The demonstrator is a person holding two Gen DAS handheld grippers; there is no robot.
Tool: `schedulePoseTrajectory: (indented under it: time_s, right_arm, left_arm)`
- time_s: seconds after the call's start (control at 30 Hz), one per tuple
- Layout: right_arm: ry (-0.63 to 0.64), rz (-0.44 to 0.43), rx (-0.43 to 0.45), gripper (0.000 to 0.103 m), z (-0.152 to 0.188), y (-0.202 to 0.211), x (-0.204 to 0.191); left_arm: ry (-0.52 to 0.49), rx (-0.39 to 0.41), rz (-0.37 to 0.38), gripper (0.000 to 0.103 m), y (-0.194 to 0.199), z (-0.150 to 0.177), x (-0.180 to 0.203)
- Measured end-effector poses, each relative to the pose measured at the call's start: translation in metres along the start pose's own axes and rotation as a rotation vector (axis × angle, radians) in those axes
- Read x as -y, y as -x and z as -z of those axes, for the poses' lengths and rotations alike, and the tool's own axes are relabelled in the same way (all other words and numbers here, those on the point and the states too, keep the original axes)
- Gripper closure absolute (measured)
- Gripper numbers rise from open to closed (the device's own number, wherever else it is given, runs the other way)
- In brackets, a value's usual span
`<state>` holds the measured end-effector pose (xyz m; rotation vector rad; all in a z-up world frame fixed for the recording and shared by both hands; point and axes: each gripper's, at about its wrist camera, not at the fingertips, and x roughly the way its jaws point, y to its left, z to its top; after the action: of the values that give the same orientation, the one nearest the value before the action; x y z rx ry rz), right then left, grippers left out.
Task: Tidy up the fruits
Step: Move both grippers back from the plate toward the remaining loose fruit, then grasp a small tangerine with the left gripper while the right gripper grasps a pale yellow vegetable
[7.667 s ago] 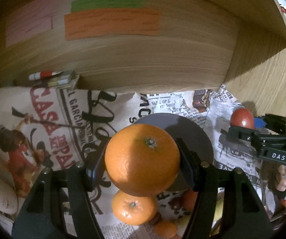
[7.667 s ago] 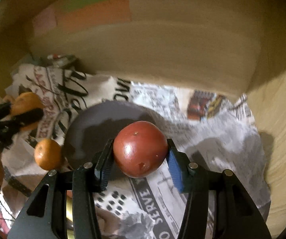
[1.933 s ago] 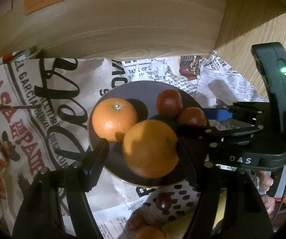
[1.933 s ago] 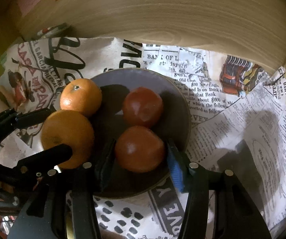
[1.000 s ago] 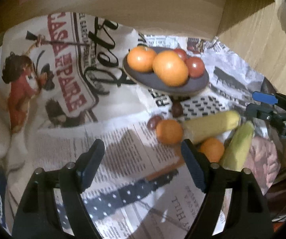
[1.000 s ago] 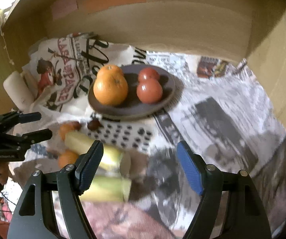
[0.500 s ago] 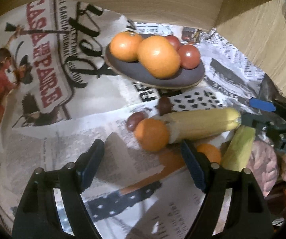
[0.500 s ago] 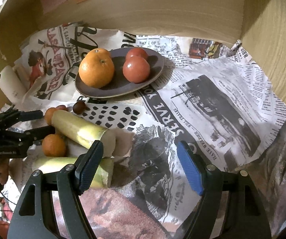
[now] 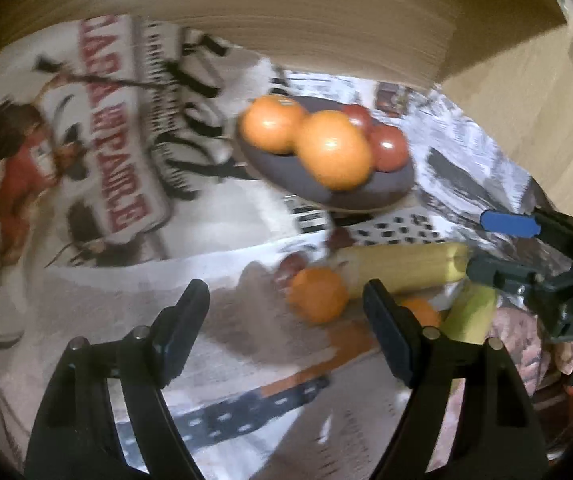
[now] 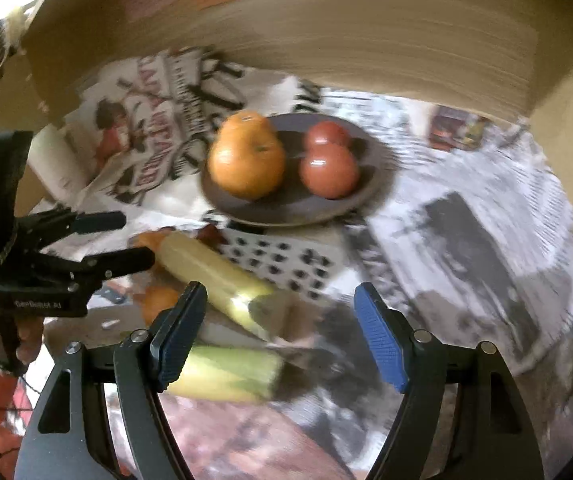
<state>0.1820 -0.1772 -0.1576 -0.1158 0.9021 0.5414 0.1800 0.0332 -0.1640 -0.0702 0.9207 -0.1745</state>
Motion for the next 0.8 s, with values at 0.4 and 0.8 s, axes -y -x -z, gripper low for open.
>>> schedulePoseTrajectory:
  time_s: [0.4,0.8]
  right_arm:
    - [0.083,-0.047,-0.076,0.038,-0.03,-0.051,-0.052]
    - [0.067,0.06,-0.099,0.039,-0.029,-0.059,-0.046]
  left_arm:
    - [0.069,0.011,-0.02,0.024,0.009,0.025,-0.039]
    - [0.071,0.013,0.024,0.024,0.007,0.027,-0.042]
